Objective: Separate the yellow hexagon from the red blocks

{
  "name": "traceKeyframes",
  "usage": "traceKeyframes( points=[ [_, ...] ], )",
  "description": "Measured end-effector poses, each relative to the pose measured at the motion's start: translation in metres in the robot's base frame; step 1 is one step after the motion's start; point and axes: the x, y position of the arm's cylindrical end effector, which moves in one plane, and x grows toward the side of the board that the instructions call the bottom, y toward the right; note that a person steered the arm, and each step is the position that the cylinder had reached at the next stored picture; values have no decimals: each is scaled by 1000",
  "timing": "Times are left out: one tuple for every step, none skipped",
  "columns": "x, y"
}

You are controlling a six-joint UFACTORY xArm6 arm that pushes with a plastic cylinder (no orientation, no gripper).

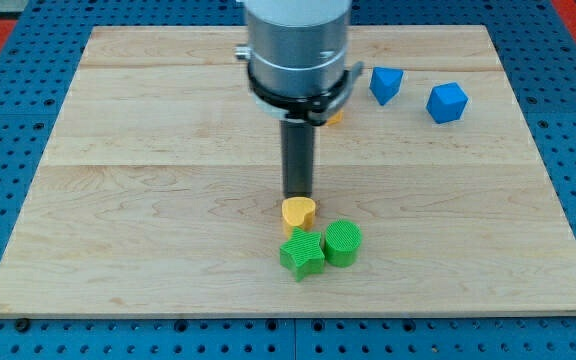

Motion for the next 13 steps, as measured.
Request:
traceKeyframes(
  points=[
    [0,17],
    [0,19],
    [-11,6],
    [-15,2],
    [-15,2],
    [-15,7],
    [-15,8],
    [-15,8],
    [-22,43],
    [-43,62],
    [-60,62],
    [-80,66],
    [-105,73]
  ],
)
